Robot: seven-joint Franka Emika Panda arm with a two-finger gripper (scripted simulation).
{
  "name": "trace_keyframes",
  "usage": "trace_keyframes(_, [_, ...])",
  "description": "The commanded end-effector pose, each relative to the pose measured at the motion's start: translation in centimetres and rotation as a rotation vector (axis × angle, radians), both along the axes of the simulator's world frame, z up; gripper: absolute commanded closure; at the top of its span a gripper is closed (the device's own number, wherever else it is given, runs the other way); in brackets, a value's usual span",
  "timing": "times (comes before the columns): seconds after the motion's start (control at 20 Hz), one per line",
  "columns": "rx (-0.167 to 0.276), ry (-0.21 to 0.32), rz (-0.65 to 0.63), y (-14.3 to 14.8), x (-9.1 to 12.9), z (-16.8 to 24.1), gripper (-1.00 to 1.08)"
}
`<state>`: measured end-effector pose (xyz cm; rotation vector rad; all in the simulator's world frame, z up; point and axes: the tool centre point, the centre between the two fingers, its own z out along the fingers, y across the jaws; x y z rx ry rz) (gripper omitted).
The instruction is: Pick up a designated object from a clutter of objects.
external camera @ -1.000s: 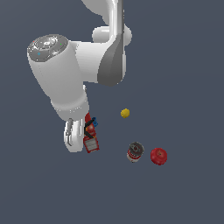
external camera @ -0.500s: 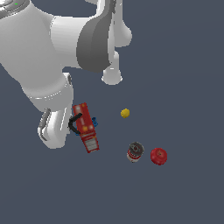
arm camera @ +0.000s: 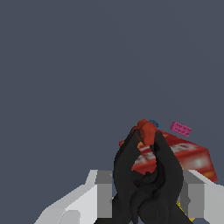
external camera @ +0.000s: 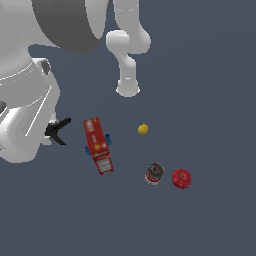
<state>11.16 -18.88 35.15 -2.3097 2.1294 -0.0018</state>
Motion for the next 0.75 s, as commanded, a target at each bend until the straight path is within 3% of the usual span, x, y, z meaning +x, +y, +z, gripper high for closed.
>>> trace_keyframes(0.0, [0.000,0.001,0.001,-0.8,0.2,1.1,1.08])
trace_keyframes(0.7, [0.001,0.001,0.001,-2.3,0.9,3.3,1.08])
